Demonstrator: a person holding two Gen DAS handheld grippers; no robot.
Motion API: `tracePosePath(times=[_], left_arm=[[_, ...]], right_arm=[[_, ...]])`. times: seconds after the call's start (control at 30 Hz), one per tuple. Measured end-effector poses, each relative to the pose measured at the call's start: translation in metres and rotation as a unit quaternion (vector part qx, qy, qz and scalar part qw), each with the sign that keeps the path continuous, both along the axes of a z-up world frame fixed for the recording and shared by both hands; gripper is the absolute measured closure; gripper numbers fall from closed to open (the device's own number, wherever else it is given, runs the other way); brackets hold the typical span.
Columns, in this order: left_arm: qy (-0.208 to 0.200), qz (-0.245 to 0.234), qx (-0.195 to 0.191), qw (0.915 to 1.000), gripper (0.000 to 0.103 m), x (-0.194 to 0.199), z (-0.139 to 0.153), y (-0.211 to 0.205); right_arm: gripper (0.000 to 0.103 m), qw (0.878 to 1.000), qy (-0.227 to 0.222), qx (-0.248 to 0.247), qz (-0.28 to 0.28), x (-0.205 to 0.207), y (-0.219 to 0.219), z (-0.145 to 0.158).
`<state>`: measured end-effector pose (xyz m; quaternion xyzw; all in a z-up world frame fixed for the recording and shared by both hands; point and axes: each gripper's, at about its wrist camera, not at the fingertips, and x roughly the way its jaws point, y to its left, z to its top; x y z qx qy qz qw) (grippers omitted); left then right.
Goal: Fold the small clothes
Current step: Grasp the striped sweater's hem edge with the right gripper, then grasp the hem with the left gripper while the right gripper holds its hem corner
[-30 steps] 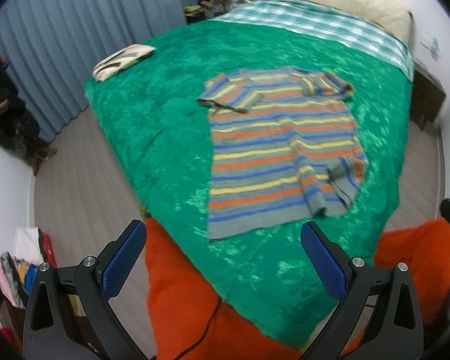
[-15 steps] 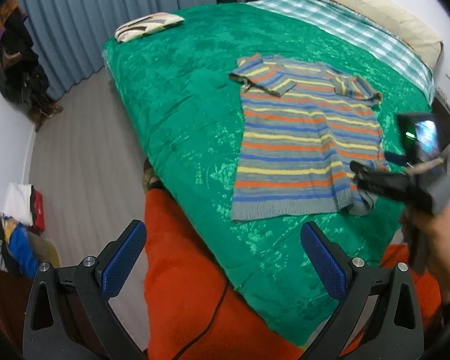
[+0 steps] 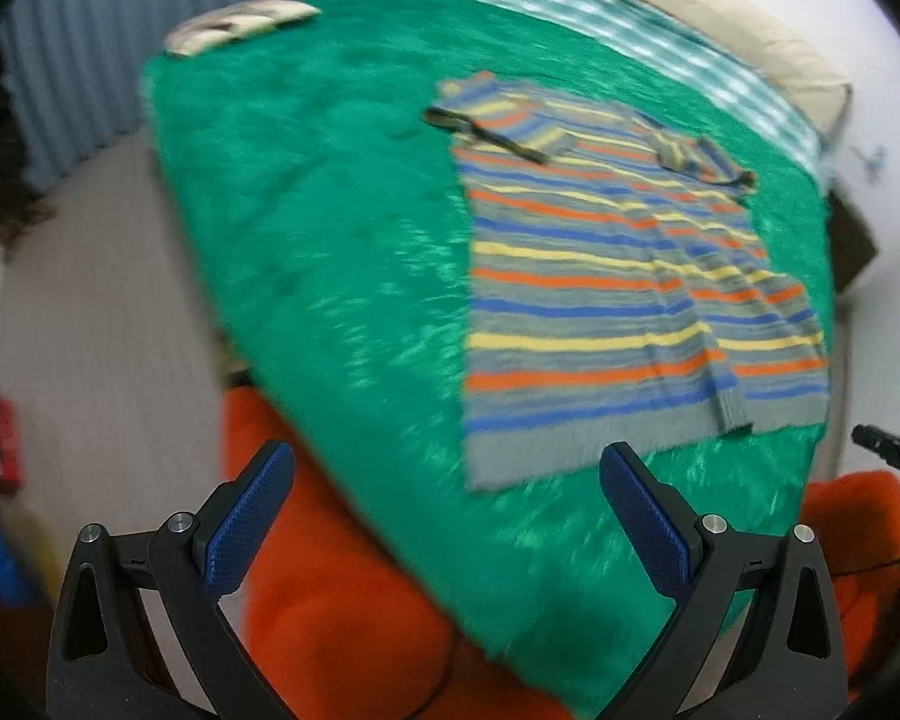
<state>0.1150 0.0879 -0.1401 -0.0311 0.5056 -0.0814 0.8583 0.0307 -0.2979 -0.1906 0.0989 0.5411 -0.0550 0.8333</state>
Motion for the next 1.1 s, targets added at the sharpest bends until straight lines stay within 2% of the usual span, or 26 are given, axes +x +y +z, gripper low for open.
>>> tracePosePath(times=[0.03,0.07,0.13,0.2,0.23,0.27,0.33,0.4,0.43,0.5,0.63,0.7,0.73,0.77,0.83,0.9,0.97,1.0,1.03,1.07,1.1], left_arm=[[0.004,-0.012,-0.008,0.9999,0.001,0.013,-0.014,-0.002],[0.011,-0.015,-0.005,0.9998,0.002,0.022,-0.026,-0.004],[0.032,-0.022,-0.011,0.9992,0.003,0.033,-0.046,-0.005],[0.061,-0.020,-0.027,0.9975,0.016,0.040,-0.066,-0.003],[0.070,-0.014,-0.030,0.9970,0.017,0.041,-0.073,-0.003],[0.065,-0.012,-0.033,0.9973,0.017,0.040,-0.074,-0.003],[0.058,-0.011,-0.030,0.9978,0.025,0.035,-0.070,-0.005],[0.058,-0.022,-0.030,0.9976,0.047,0.033,-0.063,-0.009],[0.058,-0.033,-0.030,0.9973,0.053,0.032,-0.059,-0.012],[0.062,-0.051,-0.035,0.9962,0.080,0.033,-0.060,-0.013],[0.071,-0.068,-0.034,0.9946,0.078,0.039,-0.067,-0.024],[0.074,-0.068,-0.034,0.9944,0.078,0.043,-0.069,-0.029],[0.073,-0.073,-0.030,0.9942,0.080,0.044,-0.069,-0.033],[0.071,-0.082,-0.030,0.9936,0.095,0.044,-0.068,-0.035],[0.067,-0.094,-0.032,0.9928,0.097,0.043,-0.066,-0.038],[0.061,-0.098,-0.030,0.9928,0.098,0.043,-0.064,-0.040],[0.059,-0.092,-0.043,0.9931,0.099,0.044,-0.061,-0.034],[0.056,-0.087,-0.048,0.9934,0.099,0.043,-0.058,-0.029],[0.052,-0.081,-0.054,0.9939,0.099,0.041,-0.053,-0.020],[0.048,-0.074,-0.060,0.9943,0.099,0.040,-0.047,-0.012],[0.045,-0.070,-0.067,0.9943,0.099,0.038,-0.042,-0.005]], right_arm=[[0.044,0.999,-0.014,0.032,-0.011,-0.001,-0.003,0.001],[0.044,0.997,-0.033,0.072,-0.022,-0.002,-0.009,-0.001],[0.044,0.990,-0.055,0.122,-0.036,0.006,-0.012,-0.009],[0.044,0.983,-0.075,0.155,-0.064,0.015,-0.022,-0.019],[0.044,0.978,-0.077,0.182,-0.071,0.021,-0.025,-0.024],[0.044,0.971,-0.077,0.214,-0.066,0.027,-0.027,-0.031],[0.045,0.970,-0.073,0.224,-0.055,0.039,-0.026,-0.036],[0.048,0.972,-0.073,0.221,-0.029,0.048,-0.023,-0.035],[0.051,0.972,-0.074,0.220,-0.017,0.052,-0.022,-0.033],[0.052,0.973,-0.076,0.219,0.007,0.061,-0.020,-0.027],[0.057,0.979,-0.049,0.195,0.043,0.083,-0.018,-0.030],[0.058,0.980,-0.020,0.189,0.061,0.094,-0.015,-0.039],[0.064,0.983,-0.005,0.169,0.067,0.095,-0.013,-0.041],[0.065,0.986,-0.002,0.151,0.072,0.097,-0.010,-0.040],[0.065,0.989,-0.006,0.133,0.064,0.095,-0.011,-0.036],[0.063,0.987,-0.007,0.151,0.052,0.092,-0.015,-0.039],[0.062,0.976,0.018,0.208,0.064,0.092,-0.016,-0.053],[0.067,0.971,0.028,0.226,0.071,0.092,-0.017,-0.057],[0.089,0.969,0.030,0.233,0.075,0.092,-0.018,-0.058],[0.096,0.968,0.026,0.239,0.075,0.088,-0.019,-0.055],[0.096,0.965,0.017,0.254,0.066,0.084,-0.021,-0.047]])
